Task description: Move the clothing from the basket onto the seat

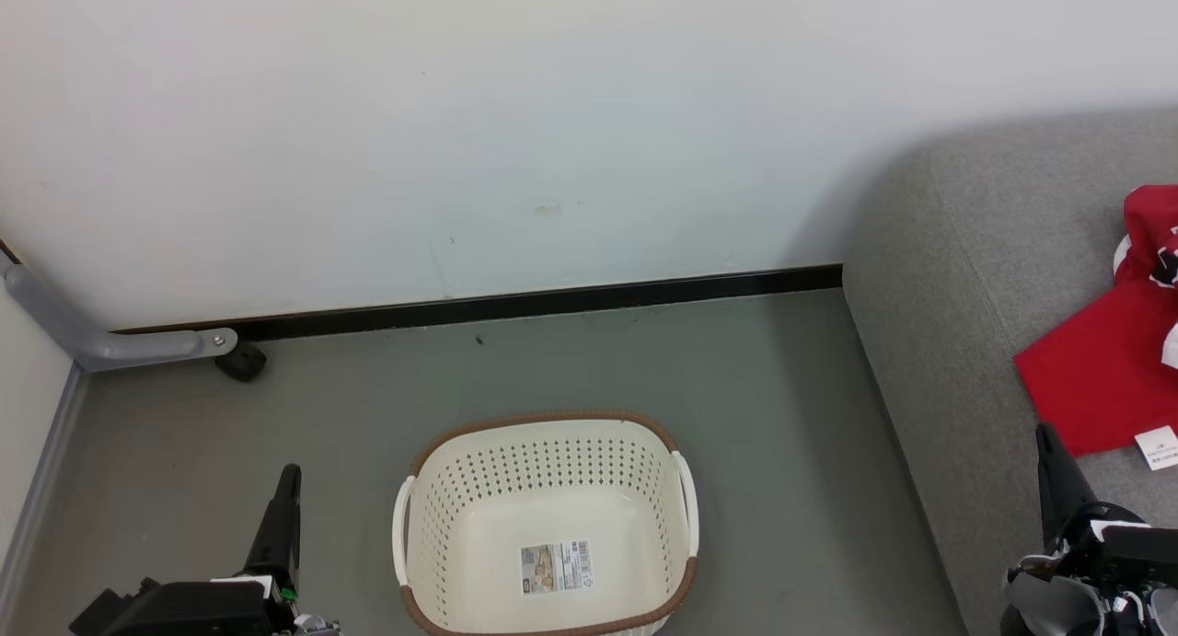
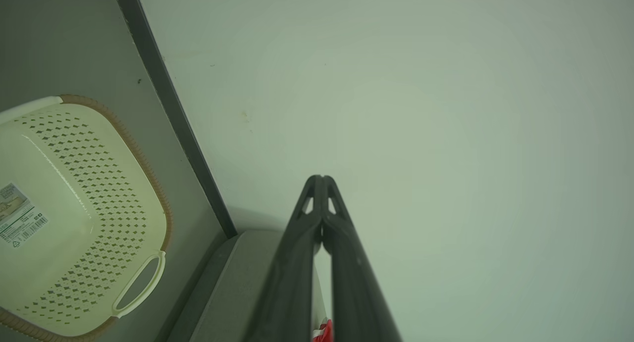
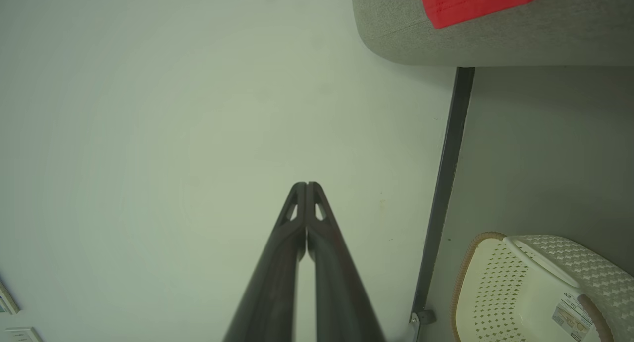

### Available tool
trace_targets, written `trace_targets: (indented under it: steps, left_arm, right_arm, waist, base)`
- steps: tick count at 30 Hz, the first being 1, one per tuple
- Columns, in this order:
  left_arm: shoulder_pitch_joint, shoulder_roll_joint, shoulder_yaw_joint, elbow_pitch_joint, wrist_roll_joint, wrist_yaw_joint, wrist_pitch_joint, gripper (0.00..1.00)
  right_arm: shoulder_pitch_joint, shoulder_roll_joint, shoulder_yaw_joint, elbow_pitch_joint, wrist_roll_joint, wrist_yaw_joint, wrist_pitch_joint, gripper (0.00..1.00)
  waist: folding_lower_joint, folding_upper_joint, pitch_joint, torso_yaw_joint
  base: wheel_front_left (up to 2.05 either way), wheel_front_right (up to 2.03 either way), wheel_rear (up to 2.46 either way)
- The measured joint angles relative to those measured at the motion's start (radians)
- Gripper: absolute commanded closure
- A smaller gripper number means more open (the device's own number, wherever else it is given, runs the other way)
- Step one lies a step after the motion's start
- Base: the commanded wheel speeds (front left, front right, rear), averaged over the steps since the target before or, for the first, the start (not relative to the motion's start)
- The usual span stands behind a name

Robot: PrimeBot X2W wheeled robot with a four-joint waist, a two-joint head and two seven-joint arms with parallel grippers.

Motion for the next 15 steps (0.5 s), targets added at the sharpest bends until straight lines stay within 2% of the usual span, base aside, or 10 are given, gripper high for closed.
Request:
trace_targets:
  steps: [15]
  left_arm:
    - [0.0, 0.0, 0.0, -0.001, 0.0, 0.0, 0.0, 1.0]
  right_arm:
    - [0.0, 0.0, 0.0, 0.0, 0.0, 0.0, 0.0, 1.0]
  waist:
    - [0.0, 0.0, 0.0, 0.0]
  base:
    - [0.0, 0.0, 0.0]
